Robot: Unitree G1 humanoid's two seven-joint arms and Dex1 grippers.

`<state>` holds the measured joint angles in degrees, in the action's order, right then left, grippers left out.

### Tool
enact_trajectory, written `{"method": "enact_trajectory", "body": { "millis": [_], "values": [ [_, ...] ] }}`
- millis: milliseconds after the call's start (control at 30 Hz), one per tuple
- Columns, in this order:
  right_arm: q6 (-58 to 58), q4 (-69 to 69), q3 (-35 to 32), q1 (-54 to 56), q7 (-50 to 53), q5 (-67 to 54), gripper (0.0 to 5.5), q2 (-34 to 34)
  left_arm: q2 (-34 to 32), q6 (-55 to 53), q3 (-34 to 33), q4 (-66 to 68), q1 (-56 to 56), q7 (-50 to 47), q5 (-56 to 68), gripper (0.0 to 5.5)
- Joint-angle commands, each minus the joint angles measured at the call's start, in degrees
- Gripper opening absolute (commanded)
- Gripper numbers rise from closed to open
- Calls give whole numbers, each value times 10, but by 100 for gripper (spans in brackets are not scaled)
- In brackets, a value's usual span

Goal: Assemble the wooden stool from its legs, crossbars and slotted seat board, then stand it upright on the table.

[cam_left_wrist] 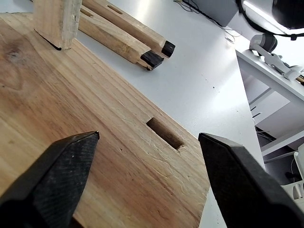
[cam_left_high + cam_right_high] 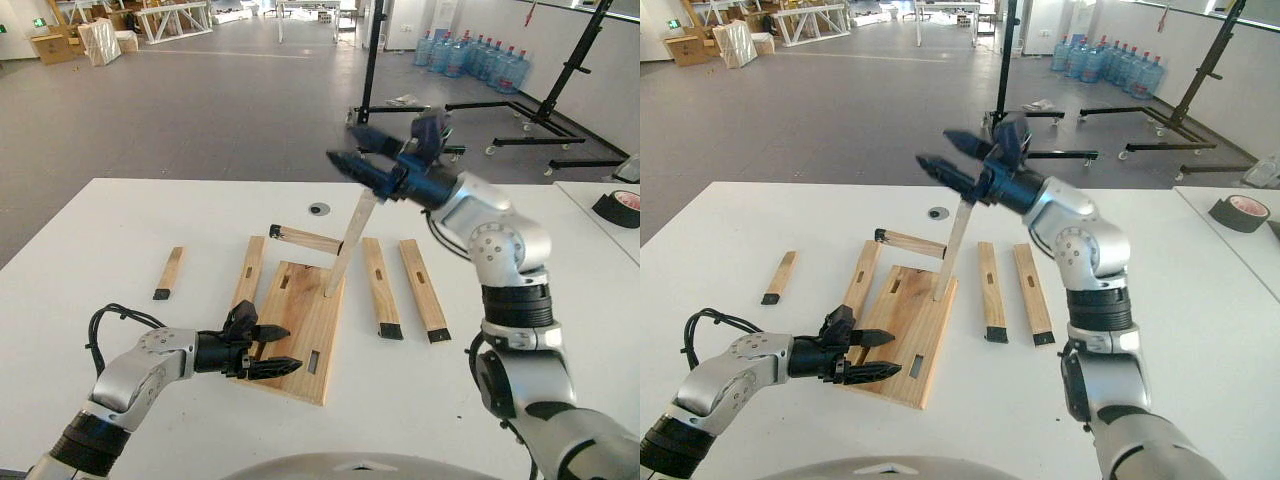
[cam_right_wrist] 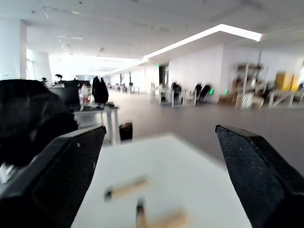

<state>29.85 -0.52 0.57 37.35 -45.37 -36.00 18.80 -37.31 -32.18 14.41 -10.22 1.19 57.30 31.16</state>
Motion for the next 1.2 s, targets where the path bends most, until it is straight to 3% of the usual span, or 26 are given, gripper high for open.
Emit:
{"method": "enact_trajectory", "body": {
  "millis": [33, 267, 500, 833, 1200],
  "values": [
    [24, -73, 130, -93, -29, 95, 426, 16, -14, -69, 27, 16, 18, -32, -34, 386],
    [17, -42, 104, -78, -15, 76, 426, 22, -11, -99, 25, -18, 23, -52, -22, 386],
    [29, 24, 7, -34, 14, 25, 426, 8, -11, -115, 20, -37, 21, -61, -9, 386],
    [13, 54, -76, 25, 50, -5, 426, 11, -16, -115, 12, -44, 20, -60, 2, 386],
    [21, 98, -119, -6, 109, -36, 426, 5, 25, -71, -173, -117, 17, -46, 156, 386]
  ]
}}
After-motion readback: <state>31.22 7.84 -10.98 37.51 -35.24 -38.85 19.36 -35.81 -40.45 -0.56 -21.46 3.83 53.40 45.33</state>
